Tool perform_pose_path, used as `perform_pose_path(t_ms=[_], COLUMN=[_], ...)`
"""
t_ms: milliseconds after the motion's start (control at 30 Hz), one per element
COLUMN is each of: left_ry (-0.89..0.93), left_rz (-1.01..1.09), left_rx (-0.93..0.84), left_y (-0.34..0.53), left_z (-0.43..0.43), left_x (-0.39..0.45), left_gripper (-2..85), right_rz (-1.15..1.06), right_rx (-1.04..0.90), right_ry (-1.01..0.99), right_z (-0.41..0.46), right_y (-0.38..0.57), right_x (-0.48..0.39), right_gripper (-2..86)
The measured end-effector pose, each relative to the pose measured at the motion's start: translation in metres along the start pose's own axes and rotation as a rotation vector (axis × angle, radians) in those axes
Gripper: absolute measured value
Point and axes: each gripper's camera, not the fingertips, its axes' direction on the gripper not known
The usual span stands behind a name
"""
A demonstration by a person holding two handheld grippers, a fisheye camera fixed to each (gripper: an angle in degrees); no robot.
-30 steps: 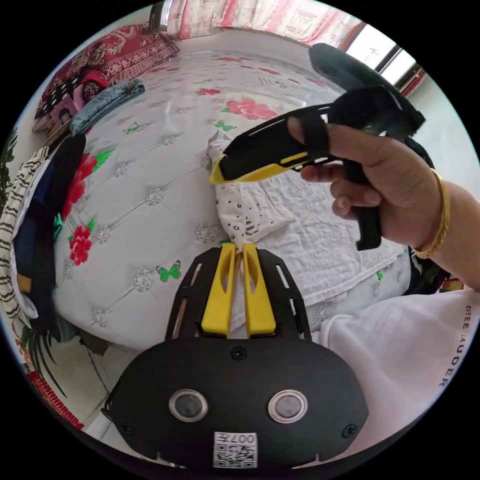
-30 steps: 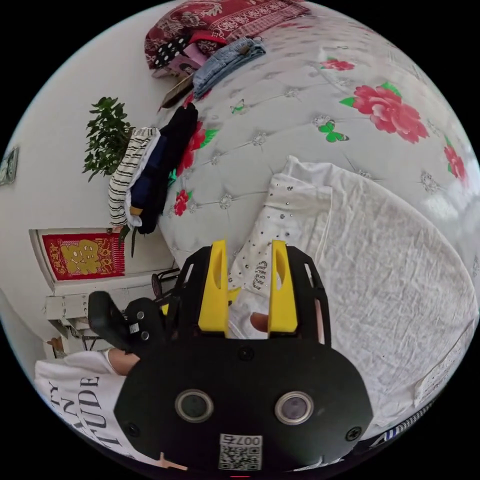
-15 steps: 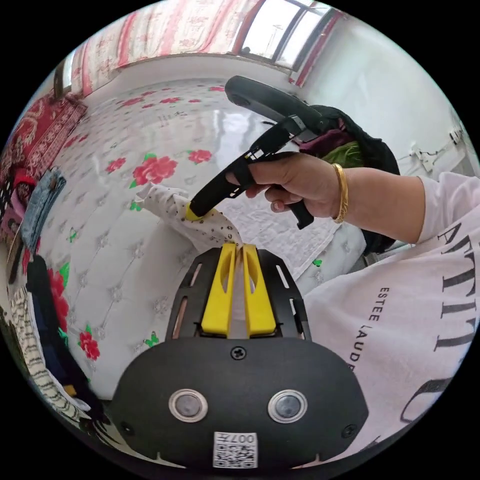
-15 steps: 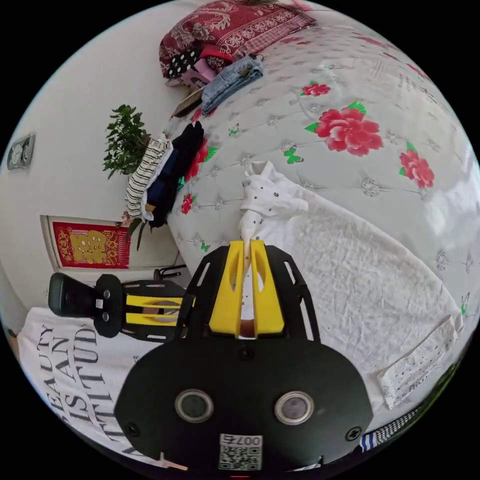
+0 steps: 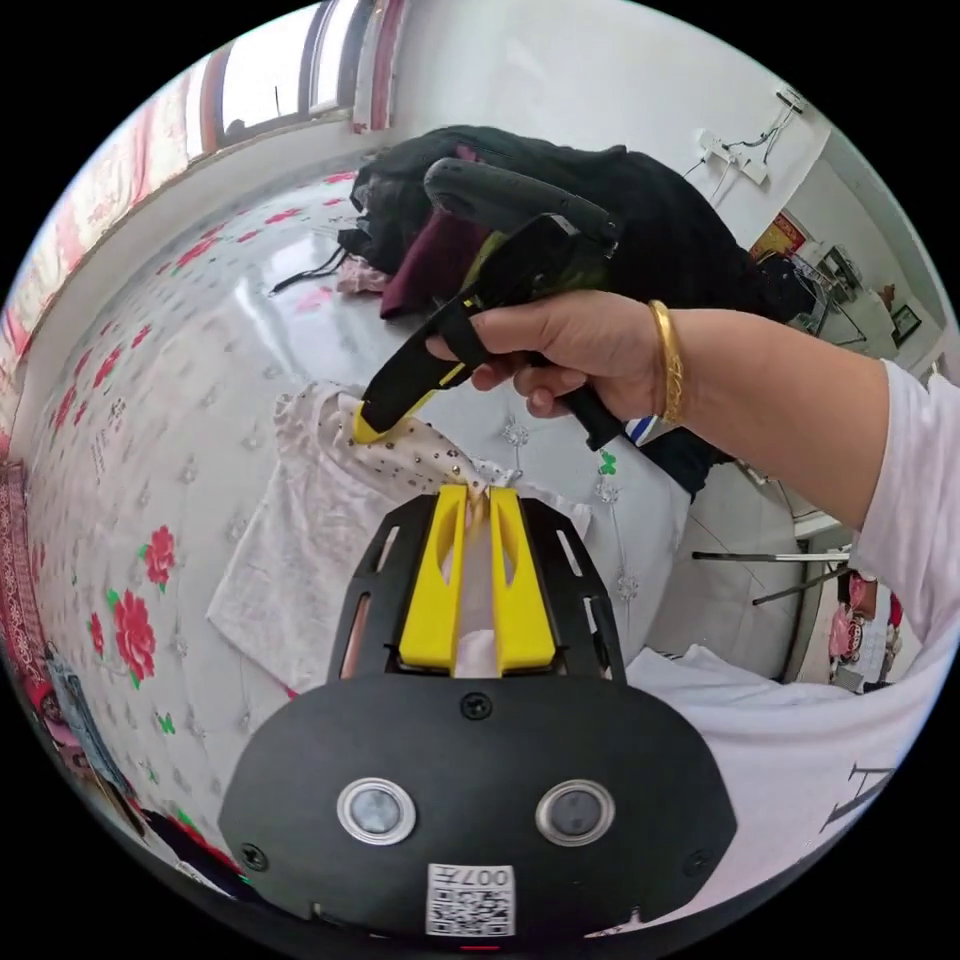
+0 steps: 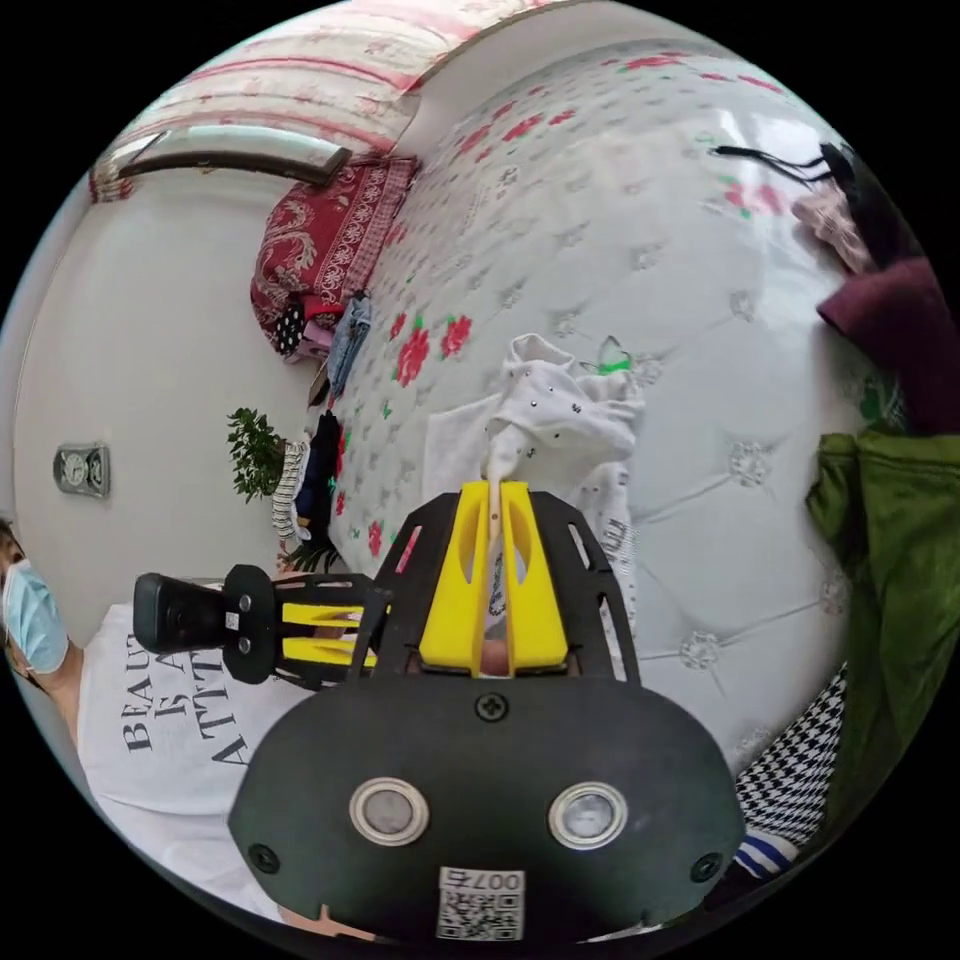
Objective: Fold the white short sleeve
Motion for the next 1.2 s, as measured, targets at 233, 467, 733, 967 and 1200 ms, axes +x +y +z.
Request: perform_pose_path(t_ms=[233,467,733,967,1200], left_ry=[0.092,-0.016,0.058,0.054,0.012], left_rz=[-0.025,-0.337,-0.373,-0.317,-0.432], left_rx=[-0.022,0.011,0.005,-0.053,-0.050], left_y=[0.023,0.096,0.103,0.100,0.130], left_z=[0.026,0.016,0.047,0.075,0.078], left_x=[0.007,-0.035,-0.032,-0.031,-0.062], left_gripper=[4.6,0.0,4.2,5.0,4.8], right_rz=[0.002,-0.335,0.032,-0.008,0.022], right_rx=[-0.014,-0.115,-0.074,0.092,-0.009], right_ry=[-0.168,-0.452,-0.402,-0.247,-0.041], right_z=[-0.051,-0.095,-0.129,-0.189,-0.160], right_y=[-0.006,-0.017,-0.045,-0.007,0.071], right_x=[0.045,-0.080,0.030,0.000,-0.076], right_gripper=[0.0,-0.1,0.4,4.7,8.5])
